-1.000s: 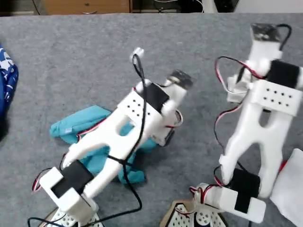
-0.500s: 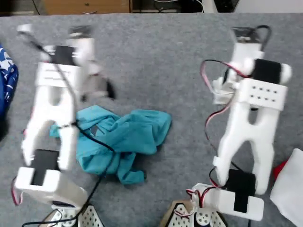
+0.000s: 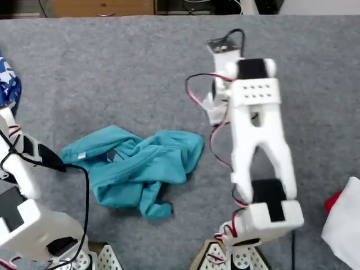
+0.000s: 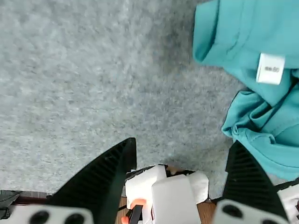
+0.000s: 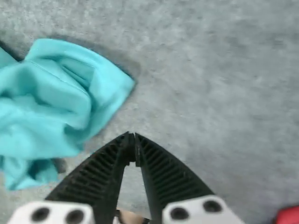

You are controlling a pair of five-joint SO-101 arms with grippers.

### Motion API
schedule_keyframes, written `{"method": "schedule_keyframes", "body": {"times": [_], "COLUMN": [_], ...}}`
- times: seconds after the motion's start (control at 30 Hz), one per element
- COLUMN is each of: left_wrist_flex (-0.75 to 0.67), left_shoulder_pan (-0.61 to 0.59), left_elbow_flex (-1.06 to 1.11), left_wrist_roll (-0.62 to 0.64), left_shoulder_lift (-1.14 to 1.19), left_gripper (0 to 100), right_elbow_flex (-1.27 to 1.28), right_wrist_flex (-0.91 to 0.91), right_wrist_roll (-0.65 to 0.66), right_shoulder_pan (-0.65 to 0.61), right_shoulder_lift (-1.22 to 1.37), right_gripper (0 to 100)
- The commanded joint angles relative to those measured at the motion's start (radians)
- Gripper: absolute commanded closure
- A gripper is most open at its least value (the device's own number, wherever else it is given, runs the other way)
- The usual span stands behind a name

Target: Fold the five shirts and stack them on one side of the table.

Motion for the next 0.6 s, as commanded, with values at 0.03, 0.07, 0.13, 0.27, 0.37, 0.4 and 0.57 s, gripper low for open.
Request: {"method": "schedule_keyframes", "body": {"times": [0.03, 0.07, 0.13, 0.27, 0.37, 0.4, 0.57], "left_wrist_flex": [0.009, 0.009, 0.009, 0.009, 0.009, 0.009, 0.009], "left_shoulder_pan": [0.071, 0.087, 0.115, 0.158, 0.176, 0.183, 0.206], "left_elbow_flex": [-0.006, -0.014, -0.031, -0.100, -0.135, -0.141, -0.141], "left_wrist_roll": [-0.006, -0.006, 0.018, 0.094, 0.110, 0.110, 0.106], "left_shoulder_lift": [0.056, 0.082, 0.128, 0.209, 0.240, 0.245, 0.245], "left_gripper": [69, 69, 69, 69, 69, 69, 69], "right_elbow_flex": [-0.005, -0.005, -0.005, -0.005, -0.005, -0.005, -0.025], "right_wrist_flex": [-0.041, -0.052, -0.081, -0.166, -0.213, -0.221, -0.227], "right_wrist_roll": [-0.193, -0.224, -0.269, -0.342, -0.390, -0.400, -0.466], "right_shoulder_pan": [-0.131, -0.153, -0.179, -0.182, -0.173, -0.171, -0.150], "right_shoulder_lift": [0.065, 0.084, 0.119, 0.197, 0.255, 0.271, 0.331], "right_gripper": [99.2, 99.2, 99.2, 99.0, 99.0, 99.0, 98.9]}}
